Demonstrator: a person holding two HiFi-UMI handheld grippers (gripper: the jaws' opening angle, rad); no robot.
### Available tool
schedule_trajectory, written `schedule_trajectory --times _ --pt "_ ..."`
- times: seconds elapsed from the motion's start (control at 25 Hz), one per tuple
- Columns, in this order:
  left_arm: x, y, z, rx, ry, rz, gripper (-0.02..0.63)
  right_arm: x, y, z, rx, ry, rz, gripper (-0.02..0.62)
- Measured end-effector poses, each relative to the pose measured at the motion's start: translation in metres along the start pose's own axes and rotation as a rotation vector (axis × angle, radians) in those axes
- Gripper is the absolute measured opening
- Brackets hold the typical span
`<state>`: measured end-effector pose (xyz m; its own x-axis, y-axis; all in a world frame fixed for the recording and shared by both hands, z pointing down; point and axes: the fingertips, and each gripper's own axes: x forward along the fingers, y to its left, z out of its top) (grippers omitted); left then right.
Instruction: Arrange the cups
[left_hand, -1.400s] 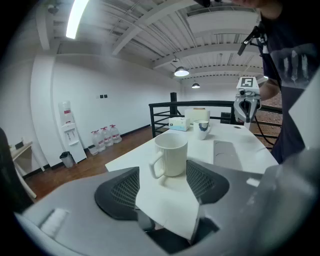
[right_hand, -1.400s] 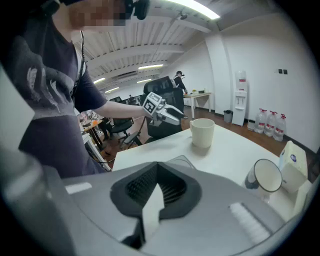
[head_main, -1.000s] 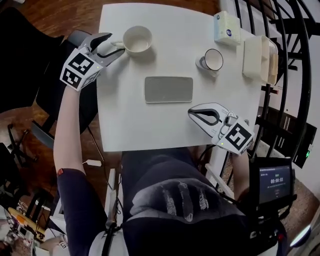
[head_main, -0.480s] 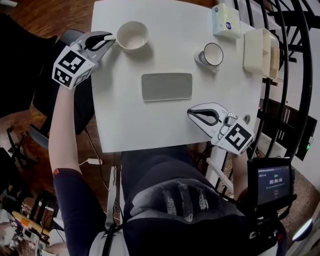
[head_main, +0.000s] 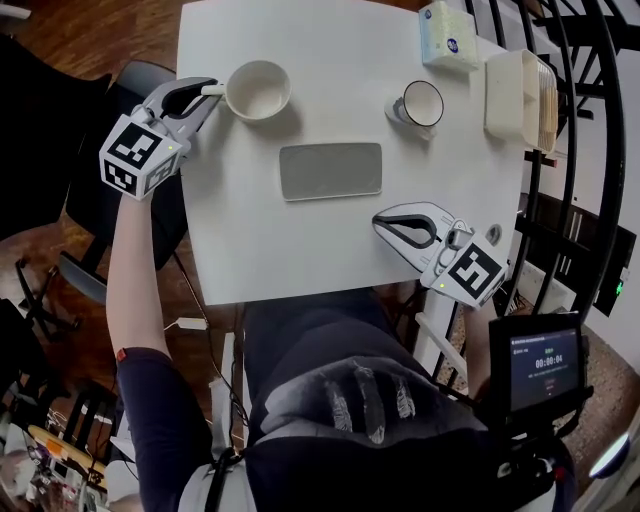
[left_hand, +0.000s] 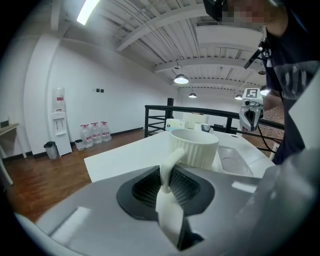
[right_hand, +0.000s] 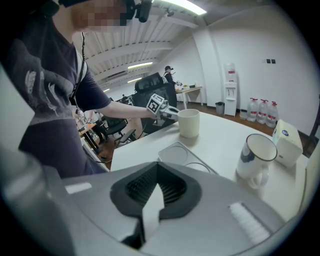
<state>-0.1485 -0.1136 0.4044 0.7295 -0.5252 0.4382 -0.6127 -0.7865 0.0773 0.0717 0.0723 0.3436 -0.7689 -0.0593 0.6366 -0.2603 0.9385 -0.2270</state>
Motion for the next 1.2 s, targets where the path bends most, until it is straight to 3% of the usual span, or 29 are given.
schedule_trajectory --times 0.2,0.6,0.88,1.2 --pt "-0.005 -0.003 0.003 -0.040 -0.012 0.015 0.037 0.001 0.001 0.002 -0.002 0.001 -0.002 0.003" --pt "-0.002 -0.013 0.004 -0.100 0.042 0.061 0.038 0.000 -0.001 0.000 -0.015 -0.007 -0.007 0.003" --pt "-0.021 -0.015 0.024 -0.199 -0.074 0.112 0.040 -0.005 -0.002 0.004 -0.006 -0.031 -0.021 0.003" --pt "-0.024 -0.049 0.059 -0.204 -0.098 0.144 0.040 -0.009 -0.006 0.005 -0.009 -0.047 -0.036 0.003"
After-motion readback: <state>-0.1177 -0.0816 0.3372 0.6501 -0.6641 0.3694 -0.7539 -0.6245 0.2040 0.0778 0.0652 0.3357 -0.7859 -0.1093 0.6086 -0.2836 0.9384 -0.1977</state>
